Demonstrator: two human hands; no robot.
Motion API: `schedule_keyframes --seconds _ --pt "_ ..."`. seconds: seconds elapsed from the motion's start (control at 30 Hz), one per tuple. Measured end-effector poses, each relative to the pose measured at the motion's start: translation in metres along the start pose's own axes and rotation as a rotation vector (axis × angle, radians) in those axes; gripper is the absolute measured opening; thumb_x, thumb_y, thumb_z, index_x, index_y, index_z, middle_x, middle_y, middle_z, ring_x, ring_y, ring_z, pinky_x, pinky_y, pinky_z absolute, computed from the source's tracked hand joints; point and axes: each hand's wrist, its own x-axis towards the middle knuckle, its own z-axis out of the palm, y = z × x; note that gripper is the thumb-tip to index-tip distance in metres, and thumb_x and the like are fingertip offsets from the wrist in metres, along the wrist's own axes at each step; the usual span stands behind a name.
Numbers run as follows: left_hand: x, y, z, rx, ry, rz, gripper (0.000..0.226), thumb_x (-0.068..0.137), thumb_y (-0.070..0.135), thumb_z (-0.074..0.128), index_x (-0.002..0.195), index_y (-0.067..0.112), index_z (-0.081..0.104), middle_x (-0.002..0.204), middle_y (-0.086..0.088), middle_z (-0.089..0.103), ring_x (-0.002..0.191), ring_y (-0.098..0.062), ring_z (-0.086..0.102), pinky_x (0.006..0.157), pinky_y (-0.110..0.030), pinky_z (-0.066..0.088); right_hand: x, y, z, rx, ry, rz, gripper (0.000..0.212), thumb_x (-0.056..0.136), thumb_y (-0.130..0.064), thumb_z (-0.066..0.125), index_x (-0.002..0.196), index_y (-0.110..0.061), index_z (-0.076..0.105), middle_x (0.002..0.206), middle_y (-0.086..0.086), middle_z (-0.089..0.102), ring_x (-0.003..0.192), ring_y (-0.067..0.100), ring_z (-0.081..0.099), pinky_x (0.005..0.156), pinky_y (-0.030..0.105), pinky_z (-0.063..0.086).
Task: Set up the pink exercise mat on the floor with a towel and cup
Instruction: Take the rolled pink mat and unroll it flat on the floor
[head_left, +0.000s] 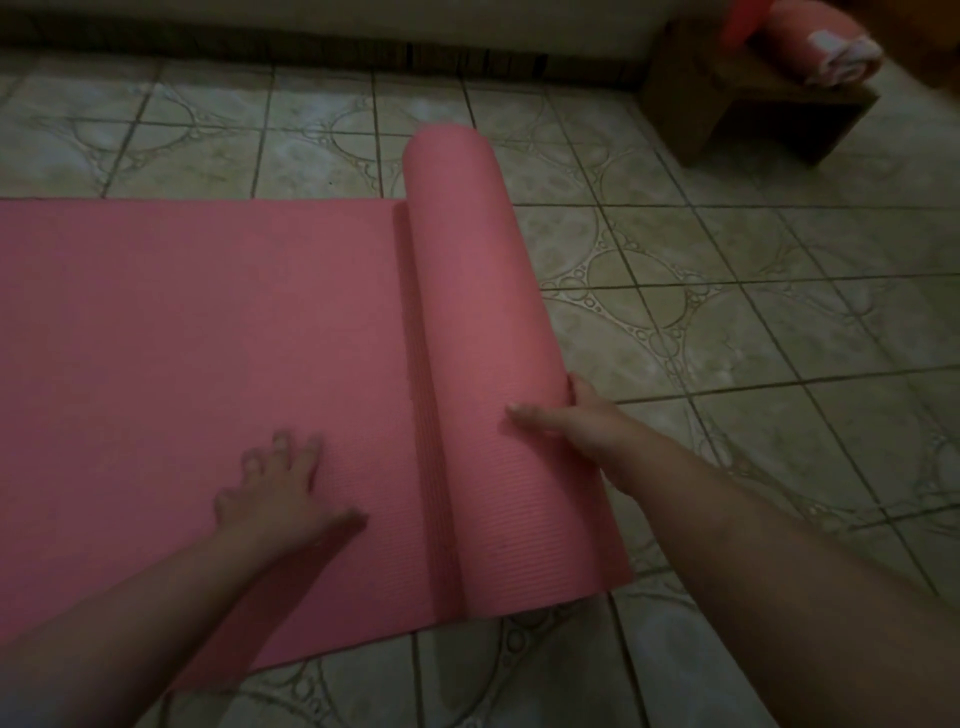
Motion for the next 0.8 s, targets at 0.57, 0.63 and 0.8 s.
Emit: schedule_keyframes --seconds 0.57,0.63,0.8 --pt "-0.004 -0.025 0.006 0.023 -0.037 0.011 0.134 0.05 0.078 0.067 0.144 0.038 -0.02 0.154 0.002 -0.032 0.145 -0.032 -0.013 0.11 -0.062 0.023 0.008 0.003 0.035 -0.095 0.092 -0.056 0.123 0.025 -0.047 0.09 0.134 -0.024 0.038 0.115 -0.003 0.063 0.099 0.016 0.064 0.09 0.041 0.054" --pt "-0.003 -0.042 0.003 0.022 -0.043 -0.004 0.135 0.048 0.078 0.068 0.144 0.039 -0.019 0.154 0.003 -0.031 0.145 -0.032 -0.012 0.11 -0.062 0.024 0.01 0.007 0.047 -0.102 0.082 -0.068 0.122 0.024 -0.051 0.089 0.132 -0.027 0.038 0.113 -0.006 0.064 0.098 0.016 0.065 0.09 0.041 0.054" --pt "-0.002 -0.06 -0.003 0.017 -0.062 -0.006 0.137 0.049 0.073 0.072 0.145 0.036 -0.018 0.154 0.0 -0.03 0.145 -0.035 -0.012 0.112 -0.06 0.022 0.01 0.013 0.058 -0.112 0.078 -0.068 0.126 0.026 -0.055 0.089 0.135 -0.029 0.033 0.112 -0.012 0.061 0.096 0.009 0.063 0.089 0.037 0.054"
